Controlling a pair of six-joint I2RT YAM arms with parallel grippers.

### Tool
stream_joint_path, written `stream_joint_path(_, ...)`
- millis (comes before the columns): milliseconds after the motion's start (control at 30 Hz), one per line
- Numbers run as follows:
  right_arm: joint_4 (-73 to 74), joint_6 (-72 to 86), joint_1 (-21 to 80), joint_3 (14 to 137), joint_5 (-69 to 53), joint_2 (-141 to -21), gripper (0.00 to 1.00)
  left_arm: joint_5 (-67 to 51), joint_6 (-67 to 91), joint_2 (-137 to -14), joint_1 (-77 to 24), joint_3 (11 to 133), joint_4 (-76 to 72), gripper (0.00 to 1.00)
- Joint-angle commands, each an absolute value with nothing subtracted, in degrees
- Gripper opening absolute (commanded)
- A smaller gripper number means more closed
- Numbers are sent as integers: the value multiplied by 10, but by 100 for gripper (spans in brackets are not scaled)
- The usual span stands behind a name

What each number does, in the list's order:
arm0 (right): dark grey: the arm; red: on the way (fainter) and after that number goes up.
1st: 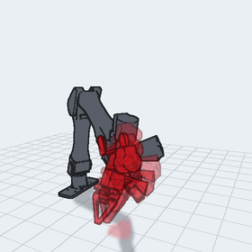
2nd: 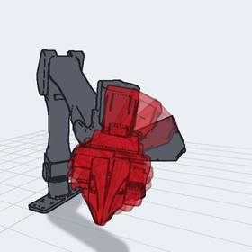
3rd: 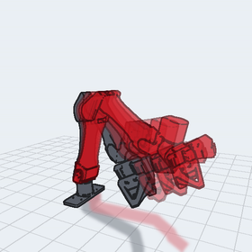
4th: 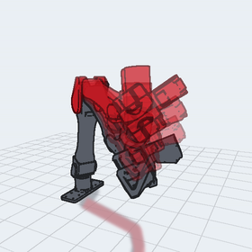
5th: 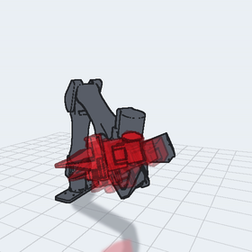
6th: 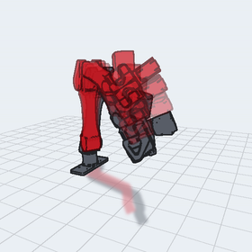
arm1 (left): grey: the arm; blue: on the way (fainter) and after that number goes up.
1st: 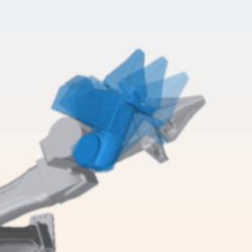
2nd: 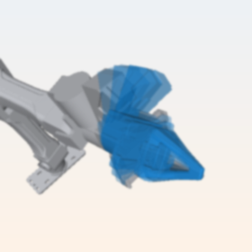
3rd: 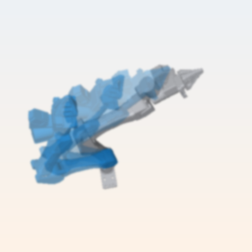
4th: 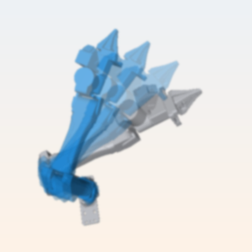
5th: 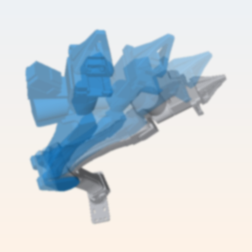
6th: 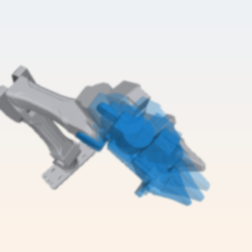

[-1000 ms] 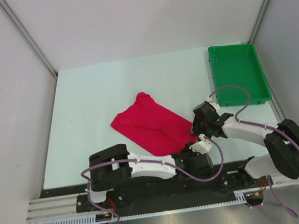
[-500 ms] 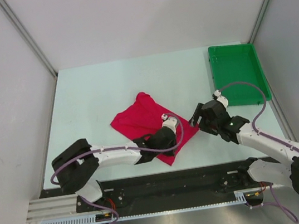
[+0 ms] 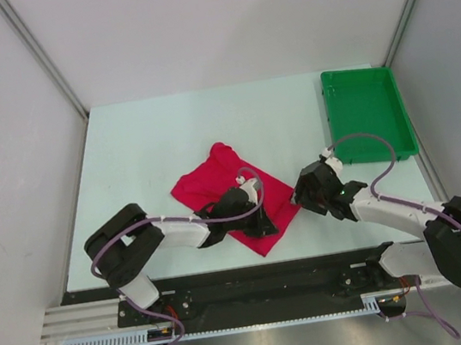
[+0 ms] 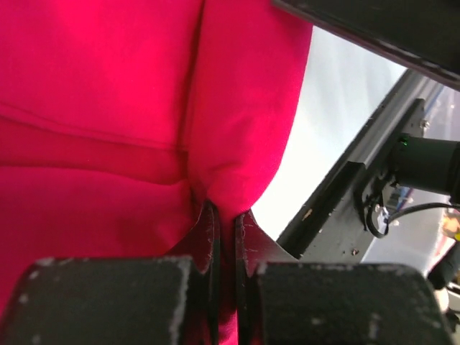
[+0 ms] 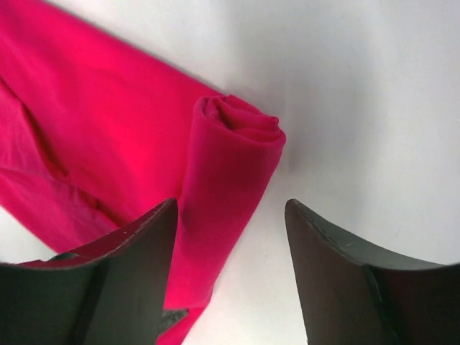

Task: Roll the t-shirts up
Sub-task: Roll the T-shirt to the center of the board.

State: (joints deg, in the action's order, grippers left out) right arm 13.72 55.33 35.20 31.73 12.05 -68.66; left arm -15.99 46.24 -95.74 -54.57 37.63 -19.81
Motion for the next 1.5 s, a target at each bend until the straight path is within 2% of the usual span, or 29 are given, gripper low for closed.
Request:
stream_joint_path(0,97,561,353,319,135,-725,61,-224,492,-973,-551,359,-227,0)
stream_joint_path(100,106,544,346,336,134,-756,40,-222,474,-966,-552,359,-220,2)
stream_joint_path(133,122,537,345,348,134,-765,25,-212,466,-956,-554,361,-211,4)
stream_joint_path(233,168,506,343,372,134,-802,12,-187,436,-931,-563,369,-180,14)
stream_joint_path(267,178,498,342,383,134,-809,11,-180,417,-925,-566,374,-158,16)
stream_joint_path(333,202,484,340,387,134,-826,9,-156,386,-905,-581,393,-125,32)
stream_joint_path(367,207,479,338,388,137,-830,9,-124,376,-899,-588,399,-93,43)
stream_joint_path(400,216,475,336,388,139,-831,8,-107,367,-890,-604,406,-78,48)
stream_joint_path(467,222,465,333,388,139,-837,8,-51,343,-873,-620,424,-41,54)
stream_joint_path(533,226,455,326,388,136,-837,8,-2,321,-861,-647,443,-17,57)
stream_joint_path(667,228,447,319,394,127,-844,8,206,284,-861,-711,501,68,64)
stream_joint_path(833,230,442,318,402,122,-853,6,372,260,-913,-786,583,169,66)
stream_joint_path(1133,222,440,316,404,109,-873,3,513,242,-1050,-854,687,259,65)
stream_joint_path(1400,217,442,316,404,106,-878,2,526,253,-1103,-870,712,304,59)
stream_joint_path(1467,216,443,316,404,106,-879,2,532,257,-1111,-870,715,311,54)
